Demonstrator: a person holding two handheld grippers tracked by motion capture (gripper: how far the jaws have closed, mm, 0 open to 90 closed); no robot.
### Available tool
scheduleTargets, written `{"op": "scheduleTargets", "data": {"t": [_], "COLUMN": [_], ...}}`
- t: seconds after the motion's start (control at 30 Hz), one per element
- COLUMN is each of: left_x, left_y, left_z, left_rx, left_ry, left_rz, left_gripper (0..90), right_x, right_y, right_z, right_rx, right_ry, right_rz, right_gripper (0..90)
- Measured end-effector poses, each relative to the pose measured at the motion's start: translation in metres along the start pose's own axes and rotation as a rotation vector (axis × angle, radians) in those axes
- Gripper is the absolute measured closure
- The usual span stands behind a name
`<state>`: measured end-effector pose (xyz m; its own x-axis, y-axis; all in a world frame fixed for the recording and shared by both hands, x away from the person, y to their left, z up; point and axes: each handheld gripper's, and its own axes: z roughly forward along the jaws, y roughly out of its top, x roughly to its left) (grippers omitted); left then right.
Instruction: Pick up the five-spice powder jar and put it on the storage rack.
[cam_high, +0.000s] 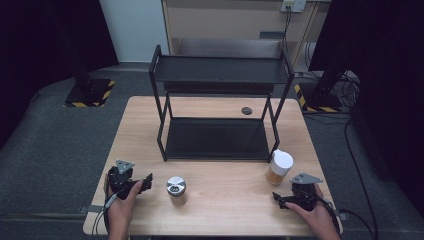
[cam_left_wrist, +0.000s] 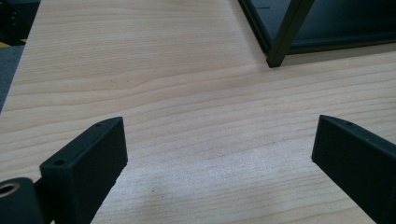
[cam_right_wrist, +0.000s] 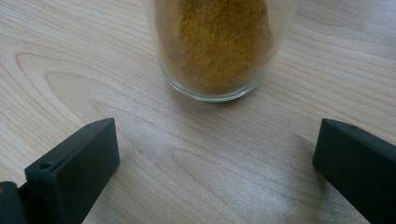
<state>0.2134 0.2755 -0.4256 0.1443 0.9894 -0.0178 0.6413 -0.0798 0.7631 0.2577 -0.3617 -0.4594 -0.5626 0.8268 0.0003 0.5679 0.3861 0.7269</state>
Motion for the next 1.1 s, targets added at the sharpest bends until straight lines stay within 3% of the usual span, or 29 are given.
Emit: {"op": "scheduleTargets", "data": {"t": [0.3, 0.63, 1.1], "left_x": [-0.003, -0.009, -0.022], "left_y": [0.002, 0.002, 0.005], "left_z": [-0.011, -0.024, -0.042], "left_rx": [-0.026, -0.084, -0.135], "left_ry": [0.003, -0.014, -0.028], "left_rz": [0.010, -0.007, 0.018], "left_gripper": [2.3, 2.3, 2.1], "right_x": [0.000, 0.000, 0.000], "right_y": [0.000, 0.000, 0.000], "right_z": [0.000, 0.000, 0.000], "right_rx": [0.000, 0.000, 0.000], "right_ry": [0.000, -0.001, -0.001], "right_rz": [0.000, 0.001, 0.001], "right_gripper": [1.4, 1.4, 1.4]}}
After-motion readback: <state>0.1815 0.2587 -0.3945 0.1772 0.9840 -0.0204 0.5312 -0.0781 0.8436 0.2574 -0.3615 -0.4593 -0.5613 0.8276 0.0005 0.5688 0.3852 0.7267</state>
